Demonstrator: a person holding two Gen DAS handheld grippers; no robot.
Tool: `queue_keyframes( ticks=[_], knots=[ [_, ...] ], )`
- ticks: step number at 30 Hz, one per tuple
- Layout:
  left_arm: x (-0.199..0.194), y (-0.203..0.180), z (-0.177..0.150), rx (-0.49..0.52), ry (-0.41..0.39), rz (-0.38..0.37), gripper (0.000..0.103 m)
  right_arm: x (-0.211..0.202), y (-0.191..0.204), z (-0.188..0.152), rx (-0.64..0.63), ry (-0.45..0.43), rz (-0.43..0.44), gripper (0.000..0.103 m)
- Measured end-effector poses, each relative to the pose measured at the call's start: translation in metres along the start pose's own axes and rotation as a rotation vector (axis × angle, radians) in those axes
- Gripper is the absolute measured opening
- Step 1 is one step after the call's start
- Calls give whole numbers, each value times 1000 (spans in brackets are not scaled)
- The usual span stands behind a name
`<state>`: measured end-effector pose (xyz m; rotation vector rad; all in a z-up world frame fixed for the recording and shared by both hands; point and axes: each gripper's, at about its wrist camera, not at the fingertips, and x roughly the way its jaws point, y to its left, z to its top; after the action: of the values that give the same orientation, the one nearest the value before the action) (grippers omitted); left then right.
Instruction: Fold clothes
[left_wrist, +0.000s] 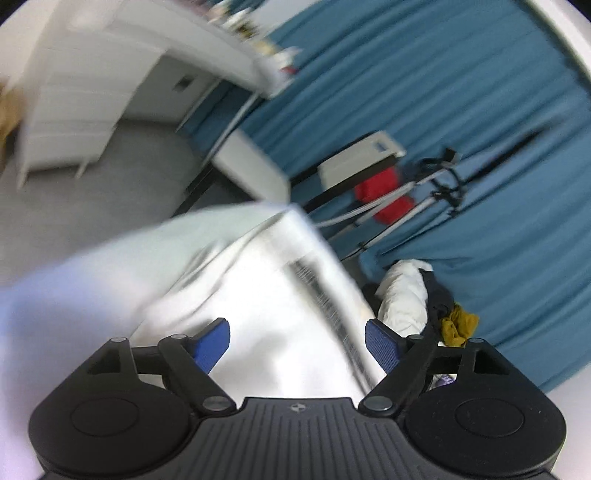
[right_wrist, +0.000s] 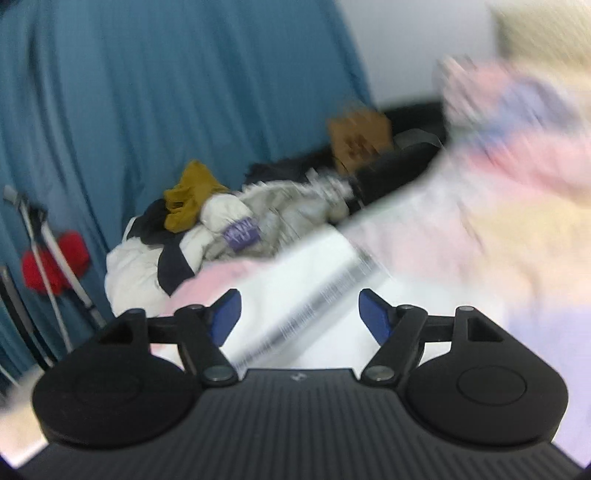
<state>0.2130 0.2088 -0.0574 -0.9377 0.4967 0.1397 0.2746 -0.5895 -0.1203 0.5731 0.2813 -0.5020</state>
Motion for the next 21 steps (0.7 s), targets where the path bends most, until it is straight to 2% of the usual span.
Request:
queue_keyframes(
  ticks=[3, 6, 9, 12, 14, 18, 19, 21],
  knots=[
    [-24, 27, -7, -130, 48, 8, 82, -34, -47, -25, 225, 10, -11, 74],
    [-30, 52, -11, -231, 86, 6, 82, -49, -82, -55, 403, 62, -20, 74],
    [-21, 72, -15, -294, 129, -15, 82, -47, -97, -81, 497, 98, 51, 74],
    [3, 86, -20, -325, 156, -37, 81, -34, -97, -92, 504, 116, 99, 74],
    [22, 90, -21, -321, 161, -56, 76, -23, -93, -95, 493, 110, 119, 73],
    [61, 76, -16, -279, 82, -18, 75, 2, -86, -94, 469, 74, 143, 73],
    [71, 72, -14, -266, 62, -9, 75, 7, -86, -94, 467, 62, 138, 66],
    [79, 61, -10, -183, 24, 6, 58, 17, -88, -95, 480, 35, 115, 58]
  ],
)
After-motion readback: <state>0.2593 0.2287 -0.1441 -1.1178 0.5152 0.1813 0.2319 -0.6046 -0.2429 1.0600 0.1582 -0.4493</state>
